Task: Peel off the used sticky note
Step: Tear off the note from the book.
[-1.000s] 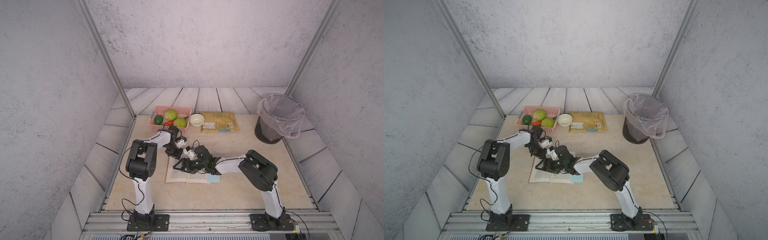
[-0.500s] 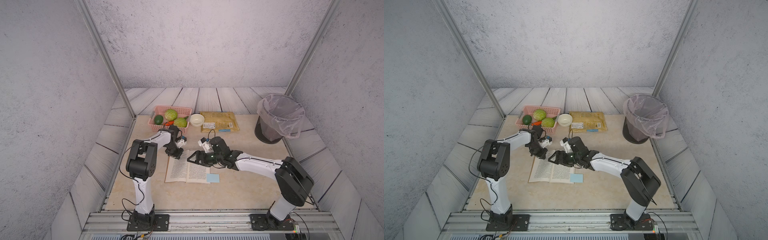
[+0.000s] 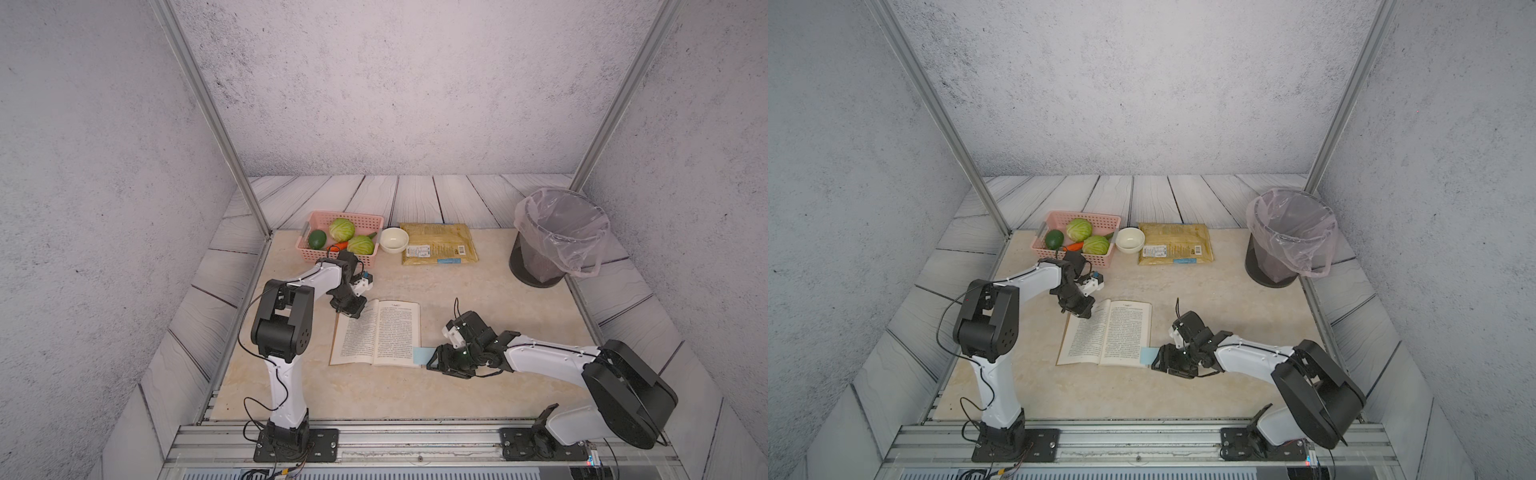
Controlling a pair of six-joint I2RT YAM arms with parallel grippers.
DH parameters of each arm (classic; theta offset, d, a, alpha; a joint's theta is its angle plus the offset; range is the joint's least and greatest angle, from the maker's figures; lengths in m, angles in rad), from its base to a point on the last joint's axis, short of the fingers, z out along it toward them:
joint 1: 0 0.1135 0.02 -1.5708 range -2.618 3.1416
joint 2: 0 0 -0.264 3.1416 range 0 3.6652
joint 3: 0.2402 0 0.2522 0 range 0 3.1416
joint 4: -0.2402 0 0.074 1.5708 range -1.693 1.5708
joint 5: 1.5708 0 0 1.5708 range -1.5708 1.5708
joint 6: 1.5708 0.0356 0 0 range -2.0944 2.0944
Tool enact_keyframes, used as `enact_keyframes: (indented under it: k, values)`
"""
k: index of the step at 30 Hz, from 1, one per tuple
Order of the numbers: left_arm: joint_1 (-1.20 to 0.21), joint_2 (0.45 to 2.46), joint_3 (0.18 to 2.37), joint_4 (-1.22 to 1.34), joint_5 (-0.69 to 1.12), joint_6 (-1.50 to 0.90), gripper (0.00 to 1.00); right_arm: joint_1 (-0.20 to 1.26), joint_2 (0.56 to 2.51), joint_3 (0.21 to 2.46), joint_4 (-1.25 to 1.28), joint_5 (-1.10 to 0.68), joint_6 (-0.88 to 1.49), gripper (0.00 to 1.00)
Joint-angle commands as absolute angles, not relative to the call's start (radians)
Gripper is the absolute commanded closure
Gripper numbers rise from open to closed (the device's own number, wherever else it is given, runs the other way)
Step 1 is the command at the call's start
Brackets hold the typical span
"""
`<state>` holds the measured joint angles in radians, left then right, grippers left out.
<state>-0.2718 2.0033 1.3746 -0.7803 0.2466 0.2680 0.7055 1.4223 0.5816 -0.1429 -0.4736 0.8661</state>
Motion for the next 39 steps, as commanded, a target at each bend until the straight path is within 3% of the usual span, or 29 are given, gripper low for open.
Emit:
enact_keyframes:
  k: [1,17,21,30,39]
  values:
    - [-0.272,2.016,1.347,-0.767,0.184,0.265,1.0,0.703,1.419,0.572,-0.144,-0.421,0.877,0.35]
    - [-0.272,2.017,1.349,-0.769,0.184,0.263,1.0,0.698,1.516,0.601,-0.016,-0.435,0.918,0.37]
    - [-0.272,2.017,1.349,-0.769,0.184,0.262,1.0,0.698,1.475,0.586,-0.018,-0.41,0.925,0.48]
    - [-0.272,2.018,1.35,-0.77,0.184,0.263,1.0,0.698,1.418,0.592,-0.067,-0.347,0.918,0.99]
    - [-0.272,2.018,1.35,-0.77,0.184,0.264,1.0,0.695,1.319,0.62,-0.217,-0.206,0.907,1.0]
